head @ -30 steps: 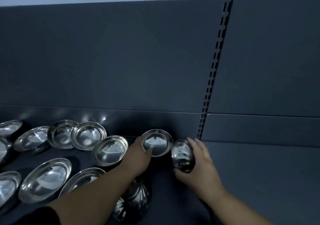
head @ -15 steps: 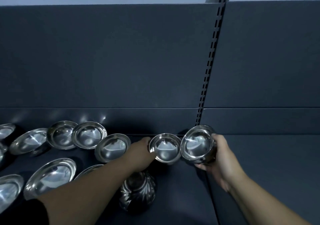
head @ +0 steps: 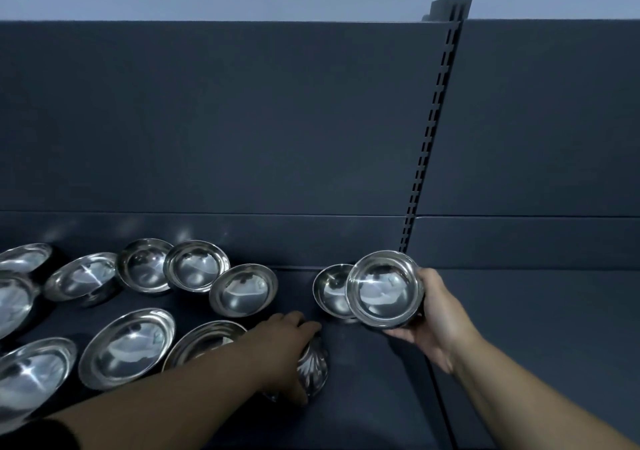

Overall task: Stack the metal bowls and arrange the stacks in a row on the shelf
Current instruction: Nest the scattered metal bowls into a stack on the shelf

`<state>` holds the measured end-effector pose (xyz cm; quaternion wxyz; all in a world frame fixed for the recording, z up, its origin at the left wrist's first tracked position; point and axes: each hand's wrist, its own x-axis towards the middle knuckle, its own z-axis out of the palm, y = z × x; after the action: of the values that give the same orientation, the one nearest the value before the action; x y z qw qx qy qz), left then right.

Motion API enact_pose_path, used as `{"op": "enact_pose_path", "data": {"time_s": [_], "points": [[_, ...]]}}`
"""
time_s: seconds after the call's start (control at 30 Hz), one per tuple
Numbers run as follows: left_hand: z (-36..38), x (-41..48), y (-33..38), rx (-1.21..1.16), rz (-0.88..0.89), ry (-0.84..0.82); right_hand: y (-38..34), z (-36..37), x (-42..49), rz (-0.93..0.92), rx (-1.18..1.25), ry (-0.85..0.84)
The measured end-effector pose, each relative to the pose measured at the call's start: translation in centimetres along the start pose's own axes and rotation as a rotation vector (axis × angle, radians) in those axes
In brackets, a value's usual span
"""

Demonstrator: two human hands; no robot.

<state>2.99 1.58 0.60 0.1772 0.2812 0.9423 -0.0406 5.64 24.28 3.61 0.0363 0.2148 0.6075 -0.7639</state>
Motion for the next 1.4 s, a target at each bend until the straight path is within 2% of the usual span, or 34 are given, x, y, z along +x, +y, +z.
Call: {"op": "enact_pose_path", "data": {"time_s": [0.17, 0.37, 0.6, 0.7, 0.8, 0.97, 1.07, 1.17, 1.27, 1.4], "points": [[0.3, 0.2, -0.4, -0.162, -0.016, 0.109, -0.3, 0.0, 1.1, -0.015, -0.034, 0.045], [-2.6, -0.9, -1.3, -0.574, -0.036, 0.254, -0.7, 0.2, 2.6, -0.080, -0.172, 0.112], [-3.7, -0.5, -3.0, -1.262, -0.162, 0.480, -0.2, 1.6, 4.6, -0.259, -0.660, 0.253], [-3.7, -0.1, -2.8, -1.362, -0.208, 0.565, 0.1, 2.4, 5.2, -0.283, -0.847, 0.215], [-4.0, 0.2, -2.2, -1.417, -0.216, 0.616, 0.7, 2.9, 5.8, -0.247, -0.933, 0.184], [-4.2, 0.9, -1.9, -1.530, -0.174, 0.575, 1.4, 2.8, 6.0, -0.192, -0.906, 0.140], [-4.6, 1.4, -1.6, -1.718, -0.135, 0.528, 0.8, 2.6, 4.9, -0.390, -0.801, 0.128], [-5.4, 1.5, -1.1, -1.885, -0.006, 0.345, -0.5, 3.0, 4.2, -0.614, -0.678, 0.005], [-5.7, 1.5, -0.6, -1.883, 0.117, 0.156, -1.5, 3.7, 4.4, -0.664, -0.595, -0.073], [-5.5, 1.6, -0.5, -1.851, 0.163, 0.132, -2.1, 4.3, 4.7, -0.645, -0.514, -0.017]]}}
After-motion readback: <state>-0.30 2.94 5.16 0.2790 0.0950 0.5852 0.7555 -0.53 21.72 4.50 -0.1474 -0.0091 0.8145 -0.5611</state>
